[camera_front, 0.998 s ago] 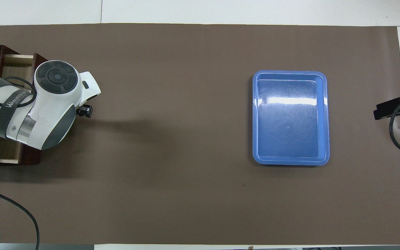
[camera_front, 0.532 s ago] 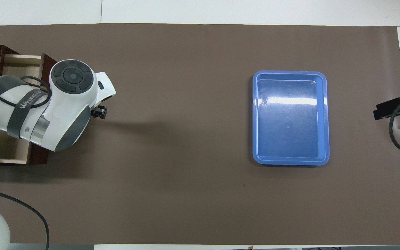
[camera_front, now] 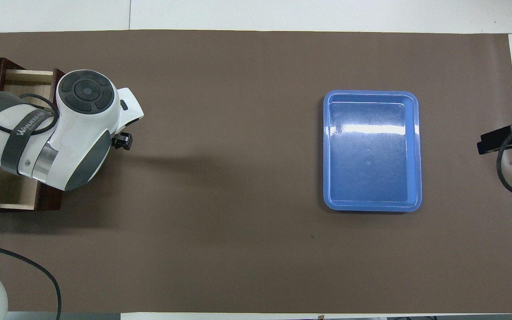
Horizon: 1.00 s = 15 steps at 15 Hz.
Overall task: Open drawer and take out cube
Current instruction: 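Pull the drawer farther open with the left gripper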
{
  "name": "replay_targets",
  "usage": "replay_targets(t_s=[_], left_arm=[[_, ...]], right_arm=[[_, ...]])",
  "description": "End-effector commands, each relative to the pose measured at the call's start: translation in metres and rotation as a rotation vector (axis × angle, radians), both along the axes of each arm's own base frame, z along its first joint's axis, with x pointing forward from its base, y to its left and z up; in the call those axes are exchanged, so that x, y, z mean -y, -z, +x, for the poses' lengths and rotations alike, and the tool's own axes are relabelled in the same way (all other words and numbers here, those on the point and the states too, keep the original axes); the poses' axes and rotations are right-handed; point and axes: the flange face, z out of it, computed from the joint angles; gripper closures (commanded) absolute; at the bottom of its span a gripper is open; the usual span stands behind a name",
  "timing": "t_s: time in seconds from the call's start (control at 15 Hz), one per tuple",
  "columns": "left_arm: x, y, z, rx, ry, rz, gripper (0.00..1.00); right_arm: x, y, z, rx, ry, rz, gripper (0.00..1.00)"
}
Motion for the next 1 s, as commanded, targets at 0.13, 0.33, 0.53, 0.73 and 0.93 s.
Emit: replay_targets(t_s=[0.13, 0.33, 0.53, 0.73, 0.93], left_arm=[[-0.027, 0.005, 0.006, -0.002, -0.019, -0.021, 0.00], [-0.038, 0.008, 0.006, 0.001, -0.018, -0.026, 0.00], [-0.039, 0.011, 0.006, 0.009, -0.010, -0.034, 0.00], [-0.044, 0.018, 0.004, 0.024, -0.006, -0.049, 0.00], [-0.044, 0.020, 0.004, 0.025, -0.003, -0.051, 0.00]], right_arm=[[0.001, 0.002, -0.004, 0.012, -0.015, 0.003, 0.00], [0.001, 0.002, -0.004, 0.012, -0.015, 0.003, 0.00], [0.001, 0.002, -0.004, 0.012, -0.015, 0.003, 0.00], [0.001, 0.002, -0.004, 0.012, -0.015, 0.003, 0.00], [0.001, 0.002, -0.004, 0.010, -0.015, 0.003, 0.00]])
